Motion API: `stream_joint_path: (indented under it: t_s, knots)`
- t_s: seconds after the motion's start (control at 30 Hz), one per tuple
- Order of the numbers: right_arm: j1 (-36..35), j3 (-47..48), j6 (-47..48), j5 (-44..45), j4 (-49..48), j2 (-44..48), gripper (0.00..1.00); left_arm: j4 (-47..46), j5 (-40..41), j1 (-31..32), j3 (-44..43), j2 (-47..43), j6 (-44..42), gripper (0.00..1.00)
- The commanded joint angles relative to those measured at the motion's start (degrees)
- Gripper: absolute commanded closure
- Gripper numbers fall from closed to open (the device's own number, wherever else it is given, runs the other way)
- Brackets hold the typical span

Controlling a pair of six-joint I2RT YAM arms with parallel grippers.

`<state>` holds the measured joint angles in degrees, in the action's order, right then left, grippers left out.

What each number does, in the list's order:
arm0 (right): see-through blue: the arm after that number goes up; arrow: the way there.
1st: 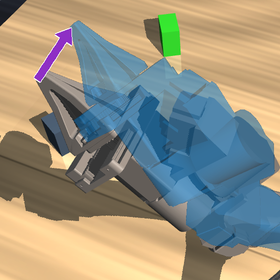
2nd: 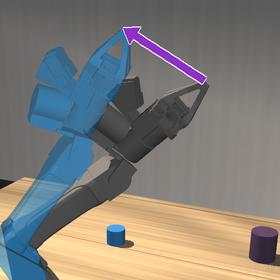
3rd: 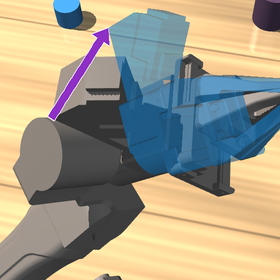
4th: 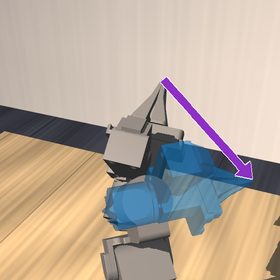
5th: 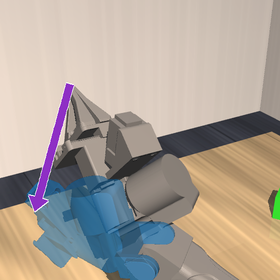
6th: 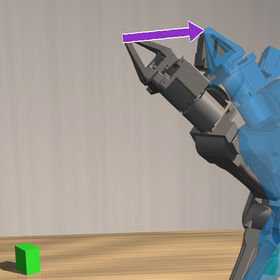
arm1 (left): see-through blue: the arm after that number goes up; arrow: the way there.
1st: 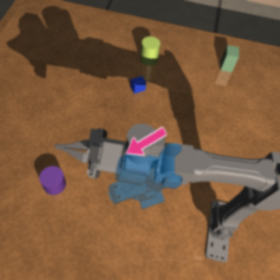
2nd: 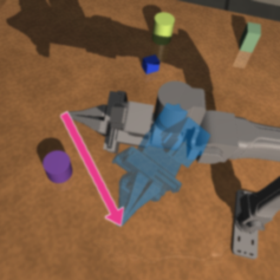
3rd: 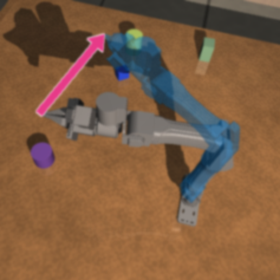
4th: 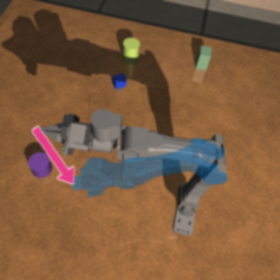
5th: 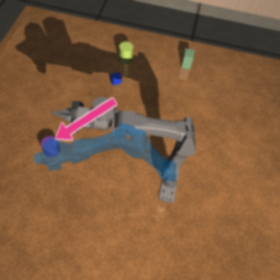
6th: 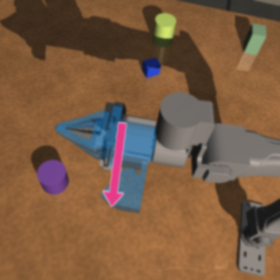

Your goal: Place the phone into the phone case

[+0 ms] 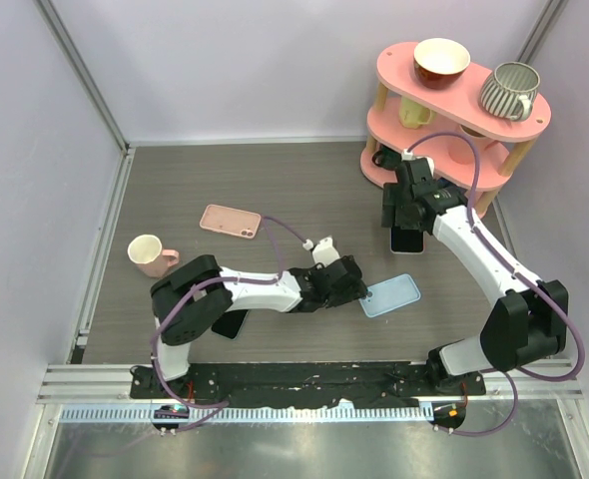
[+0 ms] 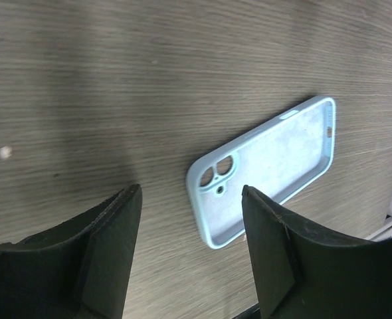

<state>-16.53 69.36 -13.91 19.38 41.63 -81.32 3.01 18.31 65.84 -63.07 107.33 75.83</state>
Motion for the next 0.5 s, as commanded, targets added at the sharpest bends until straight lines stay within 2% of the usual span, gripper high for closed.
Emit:
stream_joint_path:
  t_s: [0.0,0.17,0.2,0.4,0.47]
  knots:
    - [0.0,-0.1,0.2,0.7,-2.2,2.5,0.51,-1.1,-0.8,0.3,-4.8,4.2,-1.0,0.34]
    - [0.0,0.1,0.3,0.0,-2.2,3.5,0.51,3.0,-1.9,0.3,-6.9,6.8,-1.8,0.41]
    - [0.0,0.0,0.2,-0.1,-2.2,3.8,0.51,3.7,-1.5,0.3,-6.9,6.8,-2.1,0.46]
    - [0.0,0.0,-0.1,-0.5,-2.2,4.9,0.52,18.9,2.9,0.3,-11.6,6.0,-6.4,0.61]
    - [0.0,-0.3,-0.1,-0.4,-2.3,4.9,0.52,20.4,3.8,0.3,-12.3,6.0,-7.4,0.63]
